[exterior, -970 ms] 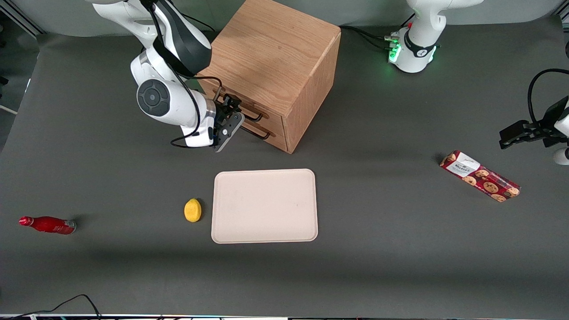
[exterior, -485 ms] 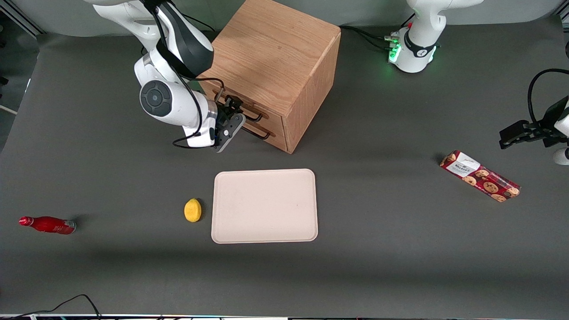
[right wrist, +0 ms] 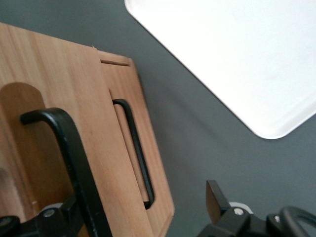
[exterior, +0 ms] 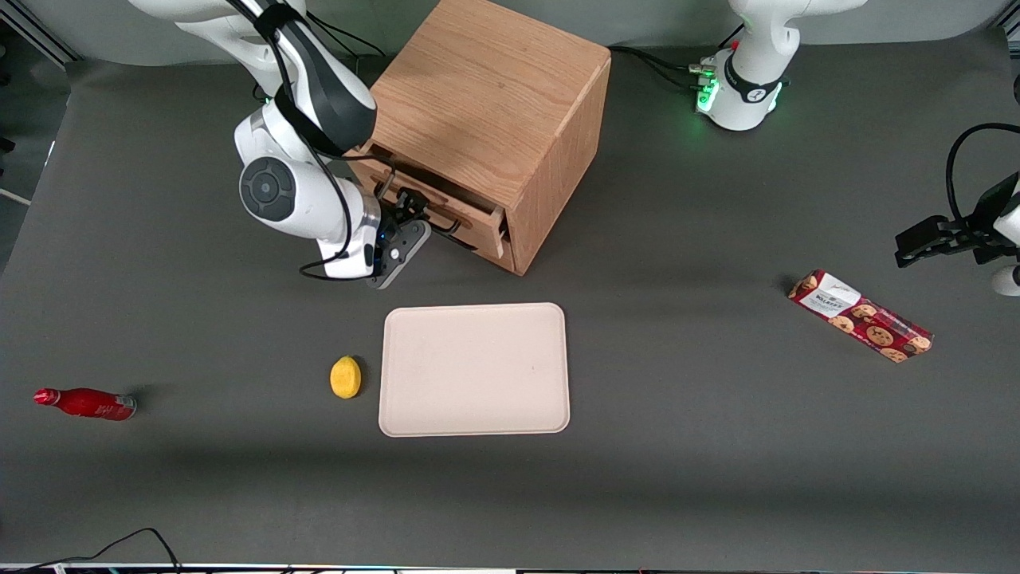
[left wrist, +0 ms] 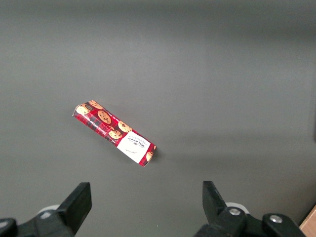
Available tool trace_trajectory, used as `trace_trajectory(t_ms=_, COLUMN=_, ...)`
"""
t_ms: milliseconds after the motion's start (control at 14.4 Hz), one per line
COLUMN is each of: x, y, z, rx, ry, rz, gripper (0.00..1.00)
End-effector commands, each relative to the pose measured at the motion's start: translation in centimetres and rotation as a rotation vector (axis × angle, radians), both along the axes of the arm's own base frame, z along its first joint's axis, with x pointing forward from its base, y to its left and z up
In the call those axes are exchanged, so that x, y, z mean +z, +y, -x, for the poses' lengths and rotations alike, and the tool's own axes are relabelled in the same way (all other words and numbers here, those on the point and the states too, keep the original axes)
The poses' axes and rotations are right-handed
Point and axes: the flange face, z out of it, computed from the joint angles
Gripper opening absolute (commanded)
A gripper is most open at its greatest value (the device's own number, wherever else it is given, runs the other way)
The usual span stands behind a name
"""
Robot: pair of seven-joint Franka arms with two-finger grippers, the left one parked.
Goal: Open upper drawer
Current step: 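Pull the handle outward from the cabinet with the right gripper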
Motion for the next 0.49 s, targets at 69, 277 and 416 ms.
trace_trajectory(t_ms=69, x=-0.5, y=-1.2, z=-3.1, rx=-0.004, ry=-0.017, rz=-0.011, gripper=1.0)
trace_trajectory(t_ms=277, x=-0.5, y=-3.9, z=-5.6, rx=0.01, ry=-0.048, rz=0.003, gripper=1.0)
trace_trajectory(t_ms=416, x=-0.4, y=-4.8, z=-6.7, rx=0.021, ry=-0.062, rz=-0.009, gripper=1.0)
